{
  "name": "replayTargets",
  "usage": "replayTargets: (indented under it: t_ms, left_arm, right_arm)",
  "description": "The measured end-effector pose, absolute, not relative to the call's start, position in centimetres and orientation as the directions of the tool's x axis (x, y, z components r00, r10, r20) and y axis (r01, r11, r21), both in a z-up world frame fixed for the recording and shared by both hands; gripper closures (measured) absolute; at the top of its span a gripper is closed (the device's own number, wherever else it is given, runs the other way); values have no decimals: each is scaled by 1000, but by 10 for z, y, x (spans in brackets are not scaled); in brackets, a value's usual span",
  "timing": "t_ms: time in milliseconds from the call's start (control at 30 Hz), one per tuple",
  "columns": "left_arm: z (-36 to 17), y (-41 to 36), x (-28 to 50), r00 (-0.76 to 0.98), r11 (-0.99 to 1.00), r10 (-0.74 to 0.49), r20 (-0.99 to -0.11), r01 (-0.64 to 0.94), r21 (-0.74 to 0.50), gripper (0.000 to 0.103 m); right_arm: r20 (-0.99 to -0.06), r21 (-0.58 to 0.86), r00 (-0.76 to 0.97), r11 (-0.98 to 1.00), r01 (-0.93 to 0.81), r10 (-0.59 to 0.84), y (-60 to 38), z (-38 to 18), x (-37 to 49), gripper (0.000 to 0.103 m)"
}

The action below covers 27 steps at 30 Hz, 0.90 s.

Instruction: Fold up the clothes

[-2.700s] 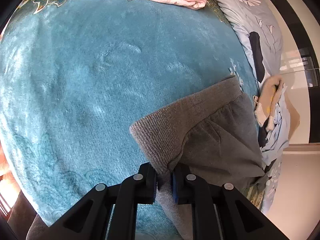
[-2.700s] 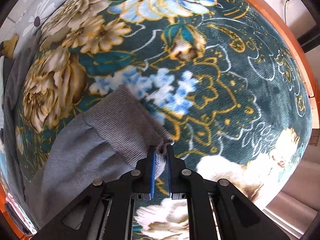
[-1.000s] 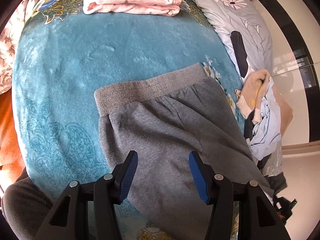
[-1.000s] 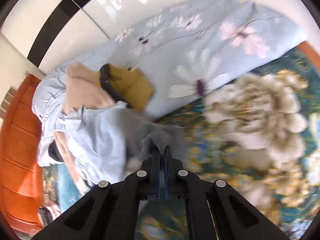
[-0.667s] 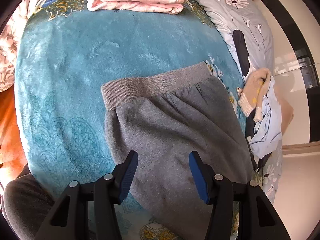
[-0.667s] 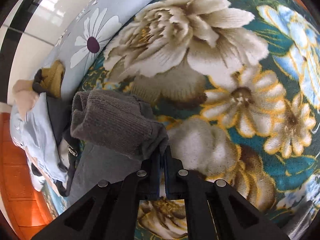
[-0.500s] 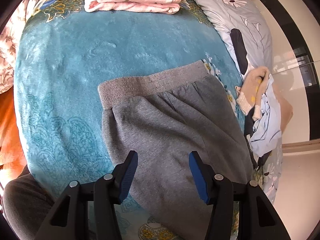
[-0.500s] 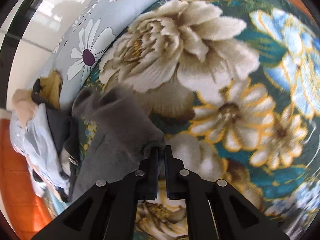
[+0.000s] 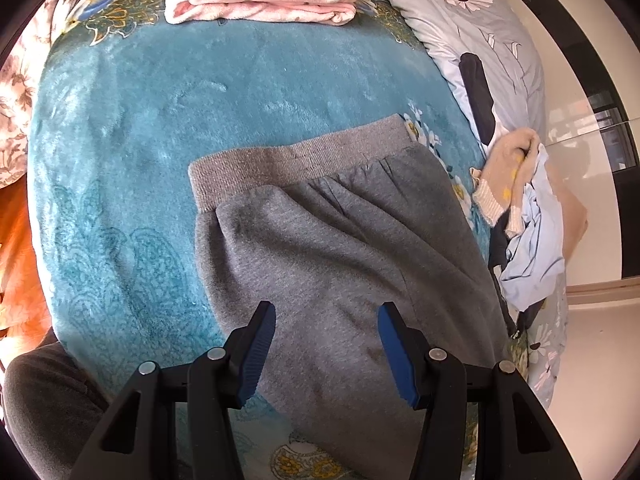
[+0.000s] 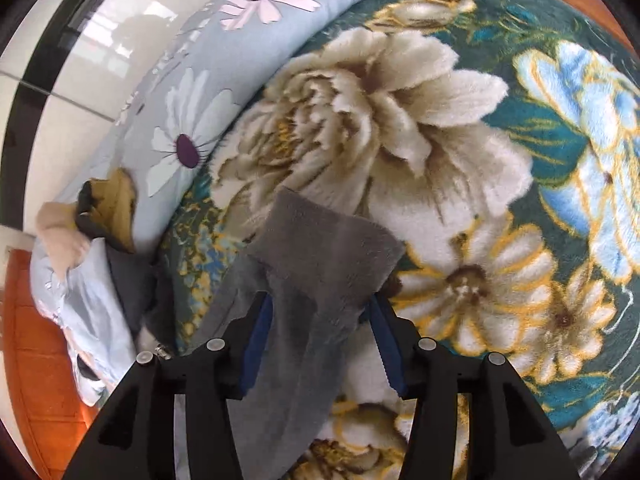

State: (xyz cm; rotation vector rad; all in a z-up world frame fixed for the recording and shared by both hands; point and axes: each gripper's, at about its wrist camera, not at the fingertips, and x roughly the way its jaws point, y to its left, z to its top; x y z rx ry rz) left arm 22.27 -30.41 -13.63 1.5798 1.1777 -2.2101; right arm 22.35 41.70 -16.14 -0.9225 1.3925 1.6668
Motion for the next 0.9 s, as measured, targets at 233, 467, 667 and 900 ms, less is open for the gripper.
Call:
replayTargets:
  t_ms: [233,467,667,900]
  left_arm:
    - [-140,-311,229,-426,-647,289,-857,573,-503,46]
    - [-146,-322,239,-434,-615,291,-853,598,-514,46]
    - [-149,-331,239,-443,-589,298,-845,612,-529,46]
    - [-145,-336,177,-494,-489,392,-776,603,-631,46]
  right_arm:
    - [-899,412,-423,-110,-905,116,424,-159,220,95]
    - [-930,291,-322,-183,-939,178,425,-153,208,98]
    - [-919,247,-284,-164,-955,273,413,-128,211,95]
    - [-887,295,-413,-433,-852,208,363,-100,150,71]
